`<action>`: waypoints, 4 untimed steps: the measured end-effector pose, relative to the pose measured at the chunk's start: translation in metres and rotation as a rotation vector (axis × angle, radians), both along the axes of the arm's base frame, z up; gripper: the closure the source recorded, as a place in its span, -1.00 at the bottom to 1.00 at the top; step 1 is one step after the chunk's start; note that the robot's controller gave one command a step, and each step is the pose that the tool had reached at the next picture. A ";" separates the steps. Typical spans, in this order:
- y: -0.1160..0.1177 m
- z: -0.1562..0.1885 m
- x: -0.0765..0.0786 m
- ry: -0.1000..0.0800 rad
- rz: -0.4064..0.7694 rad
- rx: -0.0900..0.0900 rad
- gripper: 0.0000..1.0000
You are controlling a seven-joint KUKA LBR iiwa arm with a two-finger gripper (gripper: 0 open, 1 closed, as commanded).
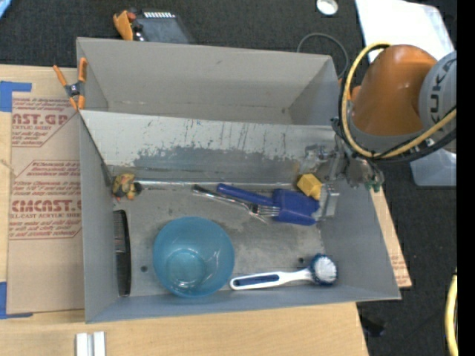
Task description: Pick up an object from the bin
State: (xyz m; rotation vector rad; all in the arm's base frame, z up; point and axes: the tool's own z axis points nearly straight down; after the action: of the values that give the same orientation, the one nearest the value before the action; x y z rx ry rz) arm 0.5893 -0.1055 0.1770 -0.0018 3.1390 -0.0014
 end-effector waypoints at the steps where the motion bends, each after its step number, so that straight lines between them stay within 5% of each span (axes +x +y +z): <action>1: 0.000 0.000 0.000 0.000 0.000 0.000 -1.00; 2: 0.014 -0.062 -0.006 -0.007 -0.058 0.000 -1.00; 3: 0.033 -0.085 -0.021 -0.010 -0.067 -0.001 -1.00; 4: 0.079 -0.107 -0.015 -0.008 -0.090 0.002 -1.00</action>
Offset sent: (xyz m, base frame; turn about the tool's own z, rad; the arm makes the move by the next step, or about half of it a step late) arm -0.0102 0.0182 -0.0831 0.0750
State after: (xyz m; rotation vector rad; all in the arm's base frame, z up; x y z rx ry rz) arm 0.5743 -0.0268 0.0703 0.1391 3.1283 0.0019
